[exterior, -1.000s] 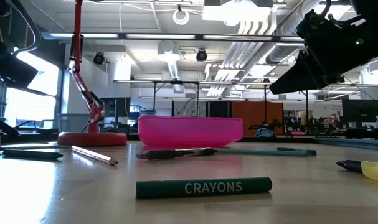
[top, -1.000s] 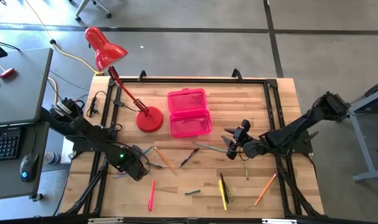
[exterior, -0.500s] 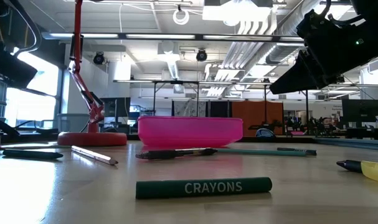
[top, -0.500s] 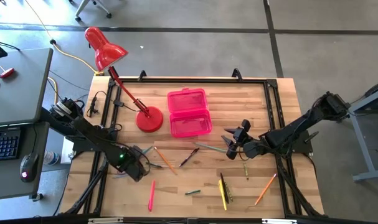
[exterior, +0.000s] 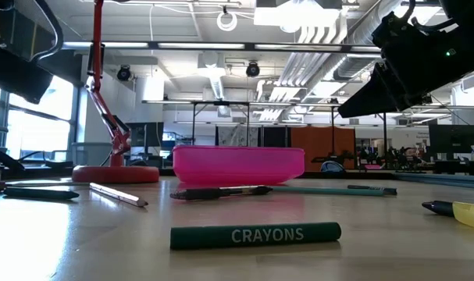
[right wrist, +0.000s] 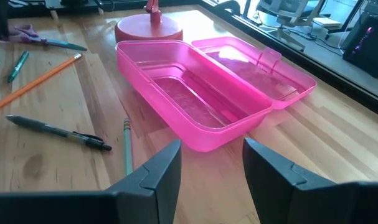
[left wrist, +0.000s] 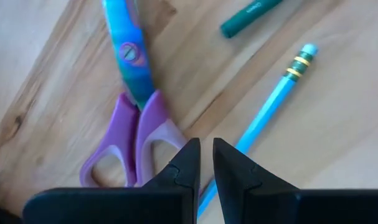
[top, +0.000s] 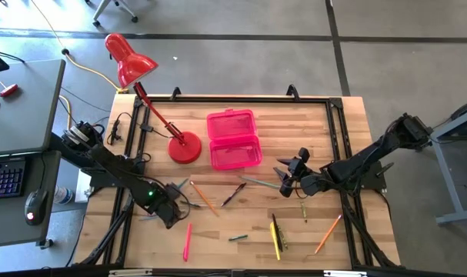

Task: Pick & place school supplies into a supply box
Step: Put the purple scissors into the pink supply box

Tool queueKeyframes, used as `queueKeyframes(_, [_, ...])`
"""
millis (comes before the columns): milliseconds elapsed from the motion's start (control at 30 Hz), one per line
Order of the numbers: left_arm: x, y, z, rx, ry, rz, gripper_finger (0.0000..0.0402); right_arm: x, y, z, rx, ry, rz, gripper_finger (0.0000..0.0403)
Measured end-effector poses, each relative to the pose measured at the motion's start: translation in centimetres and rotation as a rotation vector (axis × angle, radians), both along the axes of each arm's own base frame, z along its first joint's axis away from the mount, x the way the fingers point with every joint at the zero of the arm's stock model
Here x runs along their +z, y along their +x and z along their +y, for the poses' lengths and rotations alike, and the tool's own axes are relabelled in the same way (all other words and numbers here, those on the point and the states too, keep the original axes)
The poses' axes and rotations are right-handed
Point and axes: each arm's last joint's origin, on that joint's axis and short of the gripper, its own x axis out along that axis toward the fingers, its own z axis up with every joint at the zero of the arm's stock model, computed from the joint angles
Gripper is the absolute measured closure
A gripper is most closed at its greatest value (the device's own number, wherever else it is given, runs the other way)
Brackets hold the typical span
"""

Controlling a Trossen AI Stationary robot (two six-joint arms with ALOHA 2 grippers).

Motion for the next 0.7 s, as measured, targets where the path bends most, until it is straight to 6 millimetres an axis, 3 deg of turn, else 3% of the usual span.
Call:
queueKeyframes(367, [0.05, 0.07, -0.04, -0.030, -0.001, -0.008, 0.0328, 0.01, 0.00, 0.00, 0.013, -0.027, 0.015, 0.0253])
queueKeyframes(700, [0.07, -0.72, 0.20, -0.072, -0.035, 0.115, 0.0328, 0.00, 0.01, 0.02, 0.013, -0.011, 0.009, 0.0253])
